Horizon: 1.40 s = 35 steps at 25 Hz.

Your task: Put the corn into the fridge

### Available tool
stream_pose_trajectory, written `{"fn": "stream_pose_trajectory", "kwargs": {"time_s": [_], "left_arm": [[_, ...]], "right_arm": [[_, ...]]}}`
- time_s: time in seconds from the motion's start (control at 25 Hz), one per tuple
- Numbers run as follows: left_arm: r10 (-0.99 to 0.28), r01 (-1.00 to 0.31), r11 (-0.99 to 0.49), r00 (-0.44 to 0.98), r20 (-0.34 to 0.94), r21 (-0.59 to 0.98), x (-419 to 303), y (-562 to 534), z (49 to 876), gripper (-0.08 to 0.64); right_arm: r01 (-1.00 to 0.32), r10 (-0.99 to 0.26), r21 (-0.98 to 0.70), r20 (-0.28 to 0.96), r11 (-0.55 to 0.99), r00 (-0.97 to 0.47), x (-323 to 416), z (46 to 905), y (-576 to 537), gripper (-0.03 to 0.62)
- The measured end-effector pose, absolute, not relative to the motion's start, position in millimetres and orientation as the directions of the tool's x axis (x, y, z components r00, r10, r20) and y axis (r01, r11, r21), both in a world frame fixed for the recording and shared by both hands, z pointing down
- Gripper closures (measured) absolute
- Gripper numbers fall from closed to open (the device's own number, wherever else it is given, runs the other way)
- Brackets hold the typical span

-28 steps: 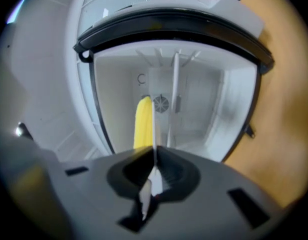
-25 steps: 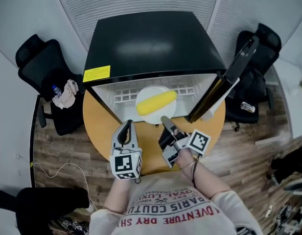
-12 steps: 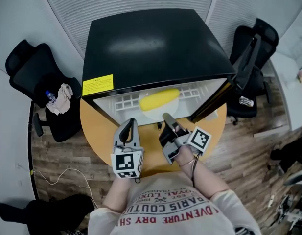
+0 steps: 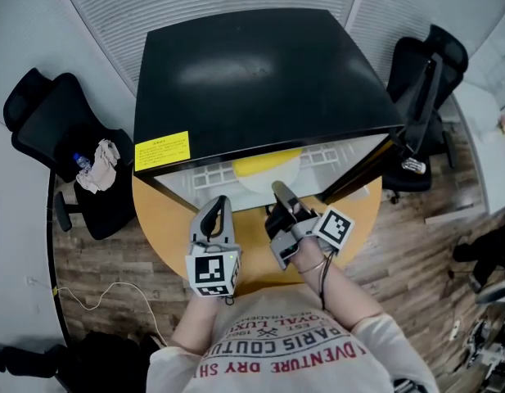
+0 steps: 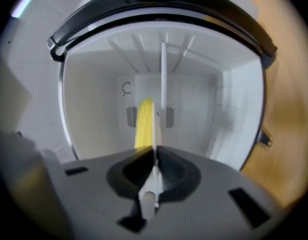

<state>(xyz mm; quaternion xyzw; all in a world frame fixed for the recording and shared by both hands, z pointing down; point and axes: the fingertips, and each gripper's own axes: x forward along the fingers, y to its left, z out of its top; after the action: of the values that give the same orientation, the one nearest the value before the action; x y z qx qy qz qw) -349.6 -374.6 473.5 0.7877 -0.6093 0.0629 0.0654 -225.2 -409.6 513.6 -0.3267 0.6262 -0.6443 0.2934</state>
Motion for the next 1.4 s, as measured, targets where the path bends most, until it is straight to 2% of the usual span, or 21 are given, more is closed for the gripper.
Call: {"fn": "stream_pose_trajectory", "kwargs": {"time_s": [1.04,1.16,1.4], "left_arm": [[-0.942,-0.964,-0.26,0.267,0.205,0.063,-345,-382,489,0.528],[-0.943,-0.965,-0.253,0.263,0.205,0.075,-343,-379,487,0.528],[-0.949,-0.969,-0.235,0.245,0.201,0.068,-330,-364,483,0.528]], "right_arm": [[0.013,-0.8,-1.0,-0.021,0.017,-0.6,-231,508,-430,0.526],[0.015,-0.803,-1.0,-0.021,0.015,-0.596,-227,508,-425,0.508],[-0.081,-0.779,-0.993,-0.019,0.089,-0.626,-216,500,-403,0.505]]}}
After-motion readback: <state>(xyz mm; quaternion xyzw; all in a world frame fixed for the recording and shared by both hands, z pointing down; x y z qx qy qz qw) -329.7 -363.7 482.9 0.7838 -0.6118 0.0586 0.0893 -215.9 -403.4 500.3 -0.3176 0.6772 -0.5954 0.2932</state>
